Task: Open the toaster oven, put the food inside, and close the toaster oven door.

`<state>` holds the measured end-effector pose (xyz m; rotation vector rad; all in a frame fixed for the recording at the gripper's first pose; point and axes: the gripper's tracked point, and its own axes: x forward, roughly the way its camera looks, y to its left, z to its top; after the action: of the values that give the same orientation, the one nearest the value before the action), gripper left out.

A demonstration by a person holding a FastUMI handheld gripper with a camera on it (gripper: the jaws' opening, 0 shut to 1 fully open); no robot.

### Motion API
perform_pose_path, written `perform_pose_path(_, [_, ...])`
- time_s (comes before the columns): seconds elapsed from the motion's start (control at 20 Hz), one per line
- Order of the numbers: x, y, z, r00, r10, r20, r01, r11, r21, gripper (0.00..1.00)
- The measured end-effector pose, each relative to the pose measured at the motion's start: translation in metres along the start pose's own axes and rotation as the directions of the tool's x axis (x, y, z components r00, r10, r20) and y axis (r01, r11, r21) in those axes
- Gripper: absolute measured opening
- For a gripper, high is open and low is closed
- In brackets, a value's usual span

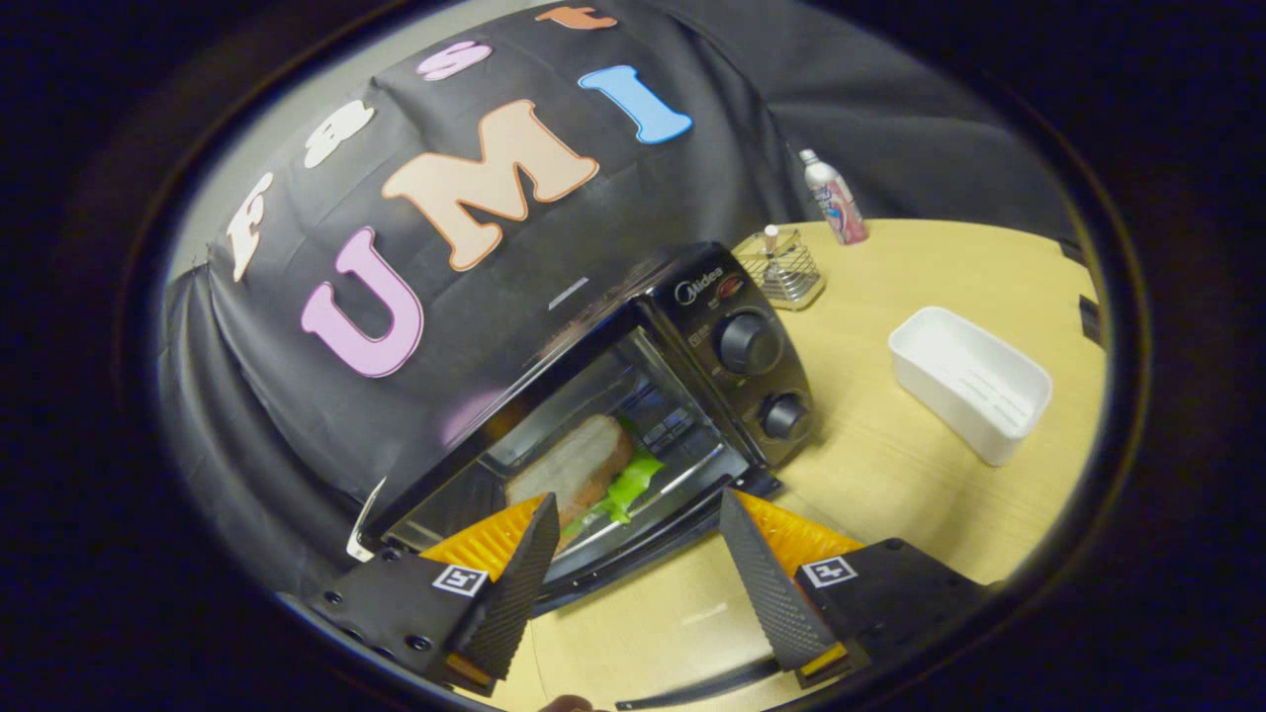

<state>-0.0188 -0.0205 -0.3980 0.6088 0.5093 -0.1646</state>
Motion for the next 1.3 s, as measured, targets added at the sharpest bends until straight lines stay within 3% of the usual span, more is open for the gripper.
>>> perform_pose_path(0.3, [-0.057, -0.012, -0.039, 0.996, -0.05, -0.068, 0.038, 0.985, -0.17, 0.99])
perform_pose_path(0.6, [-0.1, -0.039, -0.085, 0.972, -0.161, -0.169, 0.084, 0.916, -0.392, 1.0])
perform_pose_path(1.3, [-0.085, -0.078, -0.145, 0.91, -0.281, -0.306, 0.019, 0.763, -0.646, 1.0])
